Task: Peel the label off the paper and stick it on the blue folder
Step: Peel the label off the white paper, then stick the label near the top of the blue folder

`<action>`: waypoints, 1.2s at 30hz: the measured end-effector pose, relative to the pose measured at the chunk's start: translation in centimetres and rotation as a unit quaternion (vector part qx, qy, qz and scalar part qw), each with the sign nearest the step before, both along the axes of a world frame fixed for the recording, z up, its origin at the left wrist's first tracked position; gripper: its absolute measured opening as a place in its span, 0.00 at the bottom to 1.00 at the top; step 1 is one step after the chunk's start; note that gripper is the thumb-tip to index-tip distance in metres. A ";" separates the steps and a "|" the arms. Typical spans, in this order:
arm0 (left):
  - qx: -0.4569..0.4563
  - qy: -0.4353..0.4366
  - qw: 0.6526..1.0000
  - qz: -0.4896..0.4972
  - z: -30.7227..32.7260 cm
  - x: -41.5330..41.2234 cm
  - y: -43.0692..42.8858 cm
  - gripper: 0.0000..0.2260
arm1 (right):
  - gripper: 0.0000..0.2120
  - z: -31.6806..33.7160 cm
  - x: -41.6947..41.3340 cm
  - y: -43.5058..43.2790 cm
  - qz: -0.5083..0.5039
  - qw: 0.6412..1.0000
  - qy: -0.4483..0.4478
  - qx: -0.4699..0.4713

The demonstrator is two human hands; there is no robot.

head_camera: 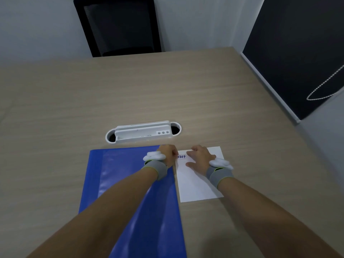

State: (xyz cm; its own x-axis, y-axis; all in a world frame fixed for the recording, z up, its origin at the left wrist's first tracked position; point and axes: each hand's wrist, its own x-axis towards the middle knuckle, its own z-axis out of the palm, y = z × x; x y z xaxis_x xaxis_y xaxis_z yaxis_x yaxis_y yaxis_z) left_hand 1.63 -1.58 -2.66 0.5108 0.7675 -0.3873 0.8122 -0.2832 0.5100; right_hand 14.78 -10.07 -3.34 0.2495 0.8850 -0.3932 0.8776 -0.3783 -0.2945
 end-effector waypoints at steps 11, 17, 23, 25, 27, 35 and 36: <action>-0.047 -0.046 0.996 0.065 2.0 -2.2 1.0 0.09 | 0.18 0.8 -0.1 0.9 -0.047 0.998 0.045 0.027; -0.056 -0.038 0.996 0.053 3.0 -4.8 1.7 0.07 | 0.14 2.3 -2.7 2.1 -0.151 0.947 0.259 0.116; -0.062 -0.038 0.996 0.044 3.9 -7.5 1.6 0.06 | 0.10 2.9 -6.3 2.7 -0.167 0.913 0.357 0.107; -0.072 -0.036 0.995 0.051 4.1 -8.5 1.6 0.06 | 0.05 3.1 -7.4 2.9 -0.160 0.910 0.367 0.104; -0.079 -0.034 0.995 0.058 4.2 -9.1 1.7 0.10 | 0.14 2.8 -7.9 3.1 -0.161 0.909 0.369 0.105; -0.090 -0.065 0.982 0.156 3.8 -12.7 2.3 0.10 | 0.15 2.3 -11.1 4.5 -0.170 0.911 0.366 0.082; -0.080 -0.059 0.981 0.166 3.8 -13.3 2.4 0.14 | 0.15 2.1 -11.3 4.8 -0.175 0.911 0.364 0.079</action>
